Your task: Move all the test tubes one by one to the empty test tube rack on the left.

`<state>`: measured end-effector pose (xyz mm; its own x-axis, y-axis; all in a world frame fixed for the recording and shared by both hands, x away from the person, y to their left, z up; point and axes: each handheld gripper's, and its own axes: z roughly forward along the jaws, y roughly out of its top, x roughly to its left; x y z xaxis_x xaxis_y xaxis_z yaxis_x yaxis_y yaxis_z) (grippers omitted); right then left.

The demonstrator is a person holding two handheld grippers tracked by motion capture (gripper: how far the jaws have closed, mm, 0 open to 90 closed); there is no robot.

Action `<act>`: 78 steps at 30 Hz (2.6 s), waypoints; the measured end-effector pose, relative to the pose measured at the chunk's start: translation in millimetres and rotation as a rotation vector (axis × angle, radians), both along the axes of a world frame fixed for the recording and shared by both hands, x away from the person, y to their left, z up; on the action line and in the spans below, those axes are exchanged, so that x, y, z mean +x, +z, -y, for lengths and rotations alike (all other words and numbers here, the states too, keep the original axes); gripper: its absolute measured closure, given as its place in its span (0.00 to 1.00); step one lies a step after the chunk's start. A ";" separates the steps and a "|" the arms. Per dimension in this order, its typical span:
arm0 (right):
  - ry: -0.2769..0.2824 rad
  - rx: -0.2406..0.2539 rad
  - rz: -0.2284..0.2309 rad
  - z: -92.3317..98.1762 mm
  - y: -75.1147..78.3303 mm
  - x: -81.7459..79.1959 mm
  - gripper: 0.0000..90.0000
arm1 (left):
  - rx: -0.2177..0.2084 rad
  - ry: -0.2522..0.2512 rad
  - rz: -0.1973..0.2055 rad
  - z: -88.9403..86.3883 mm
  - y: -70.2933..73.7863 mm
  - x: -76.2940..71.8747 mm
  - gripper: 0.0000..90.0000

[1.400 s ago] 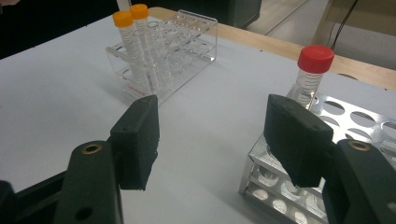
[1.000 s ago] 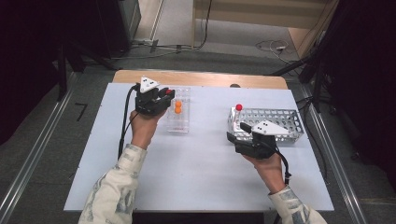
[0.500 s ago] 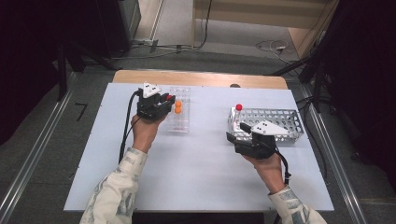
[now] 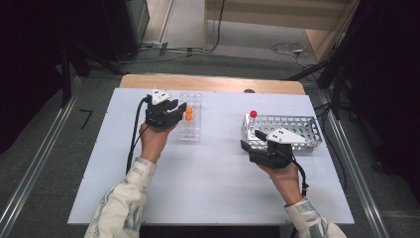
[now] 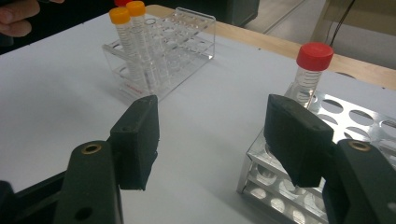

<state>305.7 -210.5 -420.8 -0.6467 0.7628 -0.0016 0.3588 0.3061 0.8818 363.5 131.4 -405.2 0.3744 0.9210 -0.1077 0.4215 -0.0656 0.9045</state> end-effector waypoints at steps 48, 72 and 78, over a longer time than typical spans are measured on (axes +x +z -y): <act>-0.242 -0.054 0.042 -8.3 -25.7 74.6 0.79 | -0.013 -0.047 0.025 16.5 11.5 -32.0 0.21; -0.155 -0.001 0.118 -5.3 21.1 41.4 0.79 | -0.022 -0.078 0.044 25.2 16.2 -40.5 0.20; -0.106 -0.006 0.113 -15.5 19.9 33.9 0.79 | -0.018 -0.095 0.046 29.1 17.0 -43.0 0.20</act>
